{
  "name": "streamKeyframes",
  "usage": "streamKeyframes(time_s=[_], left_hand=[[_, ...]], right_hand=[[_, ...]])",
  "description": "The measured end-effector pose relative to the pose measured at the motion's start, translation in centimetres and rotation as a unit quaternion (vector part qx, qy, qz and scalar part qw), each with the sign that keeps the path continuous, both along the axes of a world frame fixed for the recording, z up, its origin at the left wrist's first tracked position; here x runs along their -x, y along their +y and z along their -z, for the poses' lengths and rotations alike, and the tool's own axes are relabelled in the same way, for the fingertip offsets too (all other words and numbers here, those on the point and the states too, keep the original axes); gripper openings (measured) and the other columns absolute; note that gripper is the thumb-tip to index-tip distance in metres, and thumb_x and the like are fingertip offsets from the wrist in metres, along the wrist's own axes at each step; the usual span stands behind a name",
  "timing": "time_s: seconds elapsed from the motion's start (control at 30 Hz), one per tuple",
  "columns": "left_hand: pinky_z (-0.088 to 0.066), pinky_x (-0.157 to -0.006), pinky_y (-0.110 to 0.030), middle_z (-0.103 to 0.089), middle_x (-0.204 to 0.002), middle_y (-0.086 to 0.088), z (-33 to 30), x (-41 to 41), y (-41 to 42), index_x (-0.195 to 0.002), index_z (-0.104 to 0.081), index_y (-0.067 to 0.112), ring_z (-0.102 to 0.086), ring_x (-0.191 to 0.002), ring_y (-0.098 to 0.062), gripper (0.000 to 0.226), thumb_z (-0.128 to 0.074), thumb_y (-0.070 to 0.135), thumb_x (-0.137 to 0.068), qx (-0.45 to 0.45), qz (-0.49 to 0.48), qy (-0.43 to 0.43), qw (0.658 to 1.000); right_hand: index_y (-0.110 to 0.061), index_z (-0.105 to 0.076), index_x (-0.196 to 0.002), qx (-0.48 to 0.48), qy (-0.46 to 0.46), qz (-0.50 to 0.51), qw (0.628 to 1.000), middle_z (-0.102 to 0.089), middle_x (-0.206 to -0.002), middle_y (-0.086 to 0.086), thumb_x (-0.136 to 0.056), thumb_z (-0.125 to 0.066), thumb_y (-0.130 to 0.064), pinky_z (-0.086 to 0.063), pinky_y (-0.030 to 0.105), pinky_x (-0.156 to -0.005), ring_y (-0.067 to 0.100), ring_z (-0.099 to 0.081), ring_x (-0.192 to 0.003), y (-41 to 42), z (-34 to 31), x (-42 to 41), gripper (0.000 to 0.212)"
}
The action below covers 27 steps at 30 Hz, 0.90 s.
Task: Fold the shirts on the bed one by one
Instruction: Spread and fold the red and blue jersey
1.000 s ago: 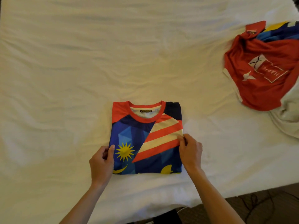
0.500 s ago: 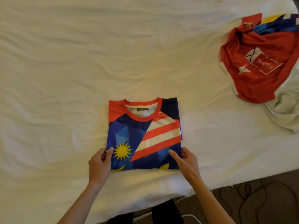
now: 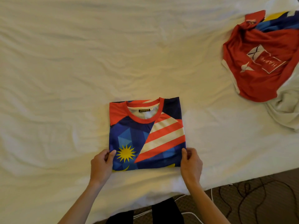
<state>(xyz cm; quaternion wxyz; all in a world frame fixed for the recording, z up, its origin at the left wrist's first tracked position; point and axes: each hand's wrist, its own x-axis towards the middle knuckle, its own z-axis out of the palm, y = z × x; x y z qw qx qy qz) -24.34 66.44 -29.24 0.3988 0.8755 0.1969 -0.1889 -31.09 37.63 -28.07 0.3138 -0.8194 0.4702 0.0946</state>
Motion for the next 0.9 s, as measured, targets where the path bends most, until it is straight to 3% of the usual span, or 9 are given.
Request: streamKeyframes(time_s=[0.1, 0.2, 0.27, 0.33, 0.43, 0.53, 0.67, 0.8, 0.9], left_hand=[[-0.046, -0.082, -0.043, -0.064, -0.105, -0.013, -0.7, -0.8, -2.4, -0.113, -0.06, 0.008, -0.059, -0.101, -0.037, 0.028, -0.063, 0.03, -0.095, -0.14, -0.033, -0.087, 0.986], [-0.029, -0.112, -0.052, -0.034, -0.156, -0.018, -0.8, -0.6, -6.7, -0.149, -0.038, 0.007, -0.032, -0.143, -0.034, 0.062, -0.046, 0.039, -0.097, -0.17, 0.106, -0.143, 0.969], [-0.011, -0.12, -0.054, -0.011, -0.166, -0.008, 0.4, 0.1, -7.9, -0.158, -0.02, 0.018, -0.01, -0.153, -0.026, 0.065, -0.031, 0.045, -0.101, -0.175, 0.258, -0.143, 0.939], [-0.011, -0.118, -0.061, -0.008, -0.166, -0.008, 2.1, -0.7, -5.9, -0.157, -0.018, 0.021, -0.009, -0.153, -0.028, 0.065, -0.024, 0.05, -0.099, -0.217, 0.317, -0.129, 0.914], [-0.017, -0.117, -0.058, -0.017, -0.163, -0.018, 3.3, -3.0, -2.2, -0.157, -0.02, 0.008, -0.02, -0.15, -0.034, 0.074, -0.023, 0.051, -0.096, -0.258, 0.227, -0.086, 0.935], [-0.037, -0.102, -0.049, -0.049, -0.134, -0.024, 2.8, -4.9, -2.8, -0.138, -0.045, -0.004, -0.046, -0.124, -0.042, 0.061, -0.034, 0.043, -0.1, -0.203, 0.089, -0.129, 0.967], [-0.042, -0.09, -0.045, -0.063, -0.107, -0.017, 2.2, -7.7, -4.5, -0.112, -0.062, 0.003, -0.056, -0.104, -0.039, 0.037, -0.053, 0.037, -0.1, -0.099, -0.023, -0.071, 0.992], [-0.043, -0.074, -0.037, -0.071, -0.084, -0.005, 2.2, -8.9, -3.9, -0.086, -0.066, 0.017, -0.063, -0.088, -0.034, 0.028, -0.063, 0.044, -0.093, -0.036, -0.012, -0.021, 0.999], [-0.042, -0.071, -0.034, -0.064, -0.072, 0.002, 2.2, -9.6, -3.7, -0.075, -0.061, 0.022, -0.064, -0.083, -0.032, 0.028, -0.067, 0.043, -0.092, 0.033, 0.002, 0.029, 0.999]], right_hand=[[-0.015, -0.041, -0.143, 0.116, -0.047, -0.069, 0.99, -0.037, -0.151, 0.01, -0.098, -0.051, -0.041, -0.029, 0.053, -0.107, 0.031, -0.033, -0.14, 2.7, 0.0, -0.9, 0.053], [-0.016, -0.021, -0.157, 0.096, -0.125, -0.349, 0.924, -0.014, -0.165, 0.005, -0.1, -0.038, -0.043, -0.004, 0.053, -0.121, 0.023, -0.009, -0.153, 5.7, 1.1, -1.8, 0.065], [-0.02, -0.008, -0.159, 0.089, -0.1, -0.495, 0.858, -0.001, -0.167, -0.001, -0.102, -0.031, -0.046, -0.006, 0.059, -0.118, 0.019, -0.002, -0.153, 5.7, 3.0, -2.0, 0.067], [-0.021, -0.001, -0.158, 0.107, -0.045, -0.475, 0.872, 0.005, -0.166, -0.002, -0.1, -0.026, -0.053, -0.005, 0.059, -0.119, 0.017, 0.004, -0.153, 3.2, 4.4, -2.4, 0.071], [-0.015, -0.003, -0.158, 0.14, -0.005, -0.311, 0.94, 0.002, -0.166, 0.004, -0.096, -0.02, -0.06, 0.003, 0.055, -0.122, 0.022, 0.001, -0.153, -1.0, 5.1, -3.1, 0.079], [-0.013, -0.017, -0.157, 0.097, -0.072, -0.168, 0.978, -0.026, -0.16, 0.012, -0.093, -0.027, -0.065, -0.023, 0.05, -0.119, 0.031, -0.026, -0.145, -1.2, 4.3, -4.5, 0.083], [-0.018, -0.04, -0.144, -0.002, -0.096, -0.06, 0.994, -0.054, -0.138, 0.007, -0.08, -0.044, -0.075, -0.041, 0.042, -0.102, 0.028, -0.05, -0.124, -0.2, 3.1, -7.6, 0.086], [-0.021, -0.059, -0.121, -0.122, -0.011, -0.045, 0.991, -0.066, -0.117, 0.005, -0.077, -0.055, -0.079, -0.052, 0.045, -0.095, 0.028, -0.062, -0.105, -1.7, 2.9, -9.8, 0.072], [-0.023, -0.062, -0.104, -0.186, 0.008, -0.077, 0.98, -0.068, -0.106, 0.001, -0.08, -0.054, -0.075, -0.053, 0.035, -0.083, 0.02, -0.063, -0.091, -2.3, 2.9, -10.4, 0.058]])
